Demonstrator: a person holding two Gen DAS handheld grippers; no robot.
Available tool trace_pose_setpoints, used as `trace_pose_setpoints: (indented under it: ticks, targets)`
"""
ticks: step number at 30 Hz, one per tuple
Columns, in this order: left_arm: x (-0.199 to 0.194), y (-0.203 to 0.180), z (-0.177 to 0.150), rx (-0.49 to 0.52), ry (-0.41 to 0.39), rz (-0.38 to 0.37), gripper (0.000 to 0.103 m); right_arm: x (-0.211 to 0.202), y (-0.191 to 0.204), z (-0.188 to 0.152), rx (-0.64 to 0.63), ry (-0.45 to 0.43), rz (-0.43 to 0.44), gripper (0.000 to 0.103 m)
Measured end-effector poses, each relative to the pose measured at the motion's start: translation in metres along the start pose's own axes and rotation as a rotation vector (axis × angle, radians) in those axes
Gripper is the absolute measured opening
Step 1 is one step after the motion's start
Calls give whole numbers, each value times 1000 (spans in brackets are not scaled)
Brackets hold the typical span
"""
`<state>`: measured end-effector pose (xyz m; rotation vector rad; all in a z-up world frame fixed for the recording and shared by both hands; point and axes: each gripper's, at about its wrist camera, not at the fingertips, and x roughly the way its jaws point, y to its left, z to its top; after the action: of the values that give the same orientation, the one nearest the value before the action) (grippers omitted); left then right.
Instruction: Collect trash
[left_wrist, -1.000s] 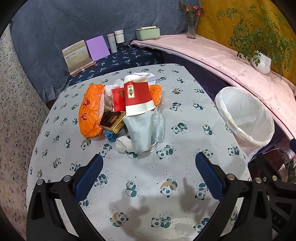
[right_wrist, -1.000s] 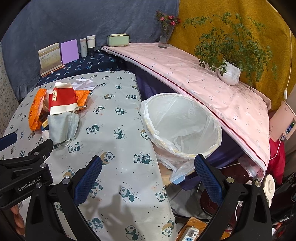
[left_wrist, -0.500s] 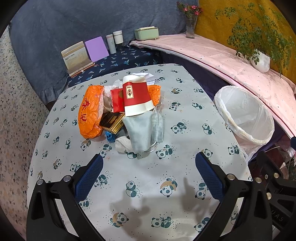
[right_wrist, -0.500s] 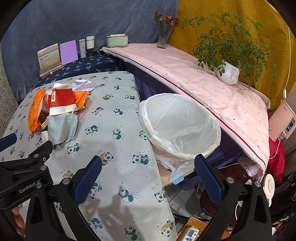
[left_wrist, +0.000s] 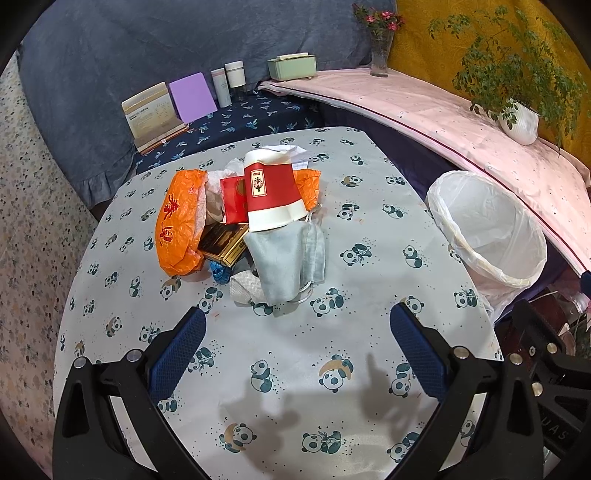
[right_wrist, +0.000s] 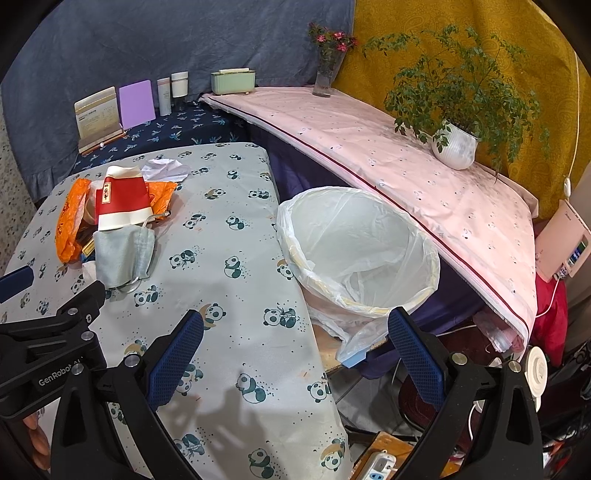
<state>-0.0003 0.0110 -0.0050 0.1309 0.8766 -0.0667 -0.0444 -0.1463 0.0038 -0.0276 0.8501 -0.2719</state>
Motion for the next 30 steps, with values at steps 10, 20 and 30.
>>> trace_pose_setpoints:
  ticks: [10,20,30]
  targets:
    - [0,-1,0,5,-2,-5,95,0,0,0,1,1,-1,96]
    - [0,-1,-1,9,-5,-10,95,0,-1,0,2,2,-1,96]
    - [0,-2,-1,16,-10,-18,95,-1,-4,0,12,-6,-9,96]
